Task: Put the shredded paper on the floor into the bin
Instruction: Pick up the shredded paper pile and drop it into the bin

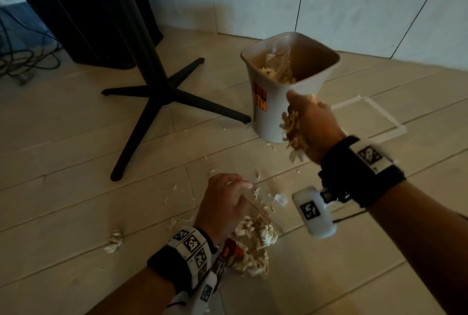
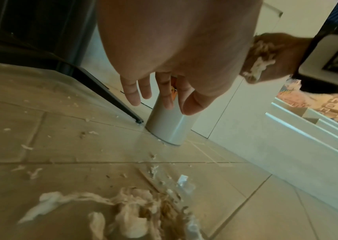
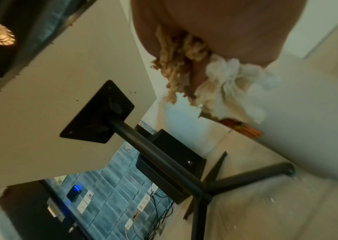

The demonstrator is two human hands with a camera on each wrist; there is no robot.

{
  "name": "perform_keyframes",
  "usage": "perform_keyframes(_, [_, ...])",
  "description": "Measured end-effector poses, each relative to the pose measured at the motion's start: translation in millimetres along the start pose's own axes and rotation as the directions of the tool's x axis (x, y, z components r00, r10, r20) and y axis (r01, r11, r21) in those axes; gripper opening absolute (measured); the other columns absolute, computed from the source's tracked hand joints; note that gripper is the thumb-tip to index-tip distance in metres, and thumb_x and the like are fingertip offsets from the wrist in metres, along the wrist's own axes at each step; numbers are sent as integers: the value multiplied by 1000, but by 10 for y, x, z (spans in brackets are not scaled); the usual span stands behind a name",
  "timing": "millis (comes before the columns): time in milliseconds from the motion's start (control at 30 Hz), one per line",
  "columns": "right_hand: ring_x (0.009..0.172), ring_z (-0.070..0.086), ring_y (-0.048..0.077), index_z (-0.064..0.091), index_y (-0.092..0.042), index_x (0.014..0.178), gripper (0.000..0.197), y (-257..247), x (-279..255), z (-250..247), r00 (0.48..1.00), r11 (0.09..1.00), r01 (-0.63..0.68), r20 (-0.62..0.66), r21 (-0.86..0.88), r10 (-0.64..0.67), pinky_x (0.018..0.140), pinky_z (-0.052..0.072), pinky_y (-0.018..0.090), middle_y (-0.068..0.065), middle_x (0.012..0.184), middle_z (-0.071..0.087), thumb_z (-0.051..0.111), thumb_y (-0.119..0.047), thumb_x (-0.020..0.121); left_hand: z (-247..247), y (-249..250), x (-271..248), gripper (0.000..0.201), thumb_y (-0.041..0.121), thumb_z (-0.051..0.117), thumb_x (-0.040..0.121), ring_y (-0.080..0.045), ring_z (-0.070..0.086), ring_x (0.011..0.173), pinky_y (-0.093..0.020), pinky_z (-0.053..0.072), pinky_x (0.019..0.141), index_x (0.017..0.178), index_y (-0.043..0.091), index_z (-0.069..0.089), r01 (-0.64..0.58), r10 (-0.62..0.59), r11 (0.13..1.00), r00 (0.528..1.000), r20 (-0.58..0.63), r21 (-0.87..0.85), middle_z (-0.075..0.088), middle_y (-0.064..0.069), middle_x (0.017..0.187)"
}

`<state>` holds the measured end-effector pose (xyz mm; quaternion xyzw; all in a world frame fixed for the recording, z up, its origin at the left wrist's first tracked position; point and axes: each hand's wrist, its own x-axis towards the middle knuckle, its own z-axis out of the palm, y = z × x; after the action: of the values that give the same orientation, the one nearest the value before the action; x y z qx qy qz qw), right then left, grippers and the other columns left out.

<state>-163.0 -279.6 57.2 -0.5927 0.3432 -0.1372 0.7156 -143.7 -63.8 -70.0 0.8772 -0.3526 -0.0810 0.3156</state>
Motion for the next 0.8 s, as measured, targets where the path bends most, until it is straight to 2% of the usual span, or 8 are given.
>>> perform_keyframes(67, [72,63,20,63,-9,116,42,-251,111,55,995,995,101,24,-10,-101,60,50,32,7,86,68,55,-43,93,-16,-106,69,32,25,57,85,-13,40,120,-28,39,104,114,26,70,21,-22,1000,999,28,20,59,5,117])
perform_keyframes(133, [62,64,20,67,-8,101,37,-511,260,113,983,982,184,-1,-30,-184,56,51,30,13,80,70,59,-42,91,-30,-227,136,32,25,56,84,-17,42,119,-32,41,104,113,24,70,34,-37,998,998,60,47,61,3,116])
perform_keyframes(233, [51,65,16,64,-11,83,28,-889,538,179,969,971,235,-70,-51,-238,49,52,27,5,69,69,72,-37,84,-27,-391,194,30,22,59,87,-20,40,123,-33,40,104,116,23,68,90,-103,990,987,124,106,59,2,119])
perform_keyframes(333, [40,56,7,65,-11,92,35,-1129,756,192,963,966,254,-85,-42,-257,43,43,20,-1,64,63,78,-39,78,-13,-569,207,32,24,57,89,-23,38,126,-33,40,103,121,24,65,139,-173,972,968,180,188,56,2,124])
perform_keyframes(400, [38,51,7,65,-11,93,39,-1207,856,183,960,961,265,-70,-80,-271,42,41,19,-3,61,61,79,-44,76,-19,-701,203,33,24,56,91,-24,38,127,-34,40,102,122,24,63,170,-214,963,956,203,210,55,1,126])
perform_keyframes(567, [58,64,10,61,-13,103,34,-1167,1036,180,940,928,336,-10,-159,-342,49,51,21,-2,81,68,67,-42,87,-94,-999,249,38,22,58,91,-26,40,126,-37,40,103,128,24,59,256,-308,935,928,210,245,51,-4,133])
perform_keyframes(667, [89,60,8,52,-30,127,58,-1018,1107,189,938,890,314,-37,-331,-345,62,53,29,-7,119,58,70,-55,79,-157,-1110,342,43,20,57,91,-30,41,126,-40,40,102,133,23,54,305,-365,910,911,194,281,45,-6,139])
perform_keyframes(800, [117,57,18,44,-24,139,66,-822,1112,200,900,824,384,-31,-416,-435,81,57,35,-2,138,50,66,-52,83,-157,-1292,581,50,18,57,91,-33,41,131,-42,37,106,140,16,46,327,-393,895,900,189,304,42,-10,144])
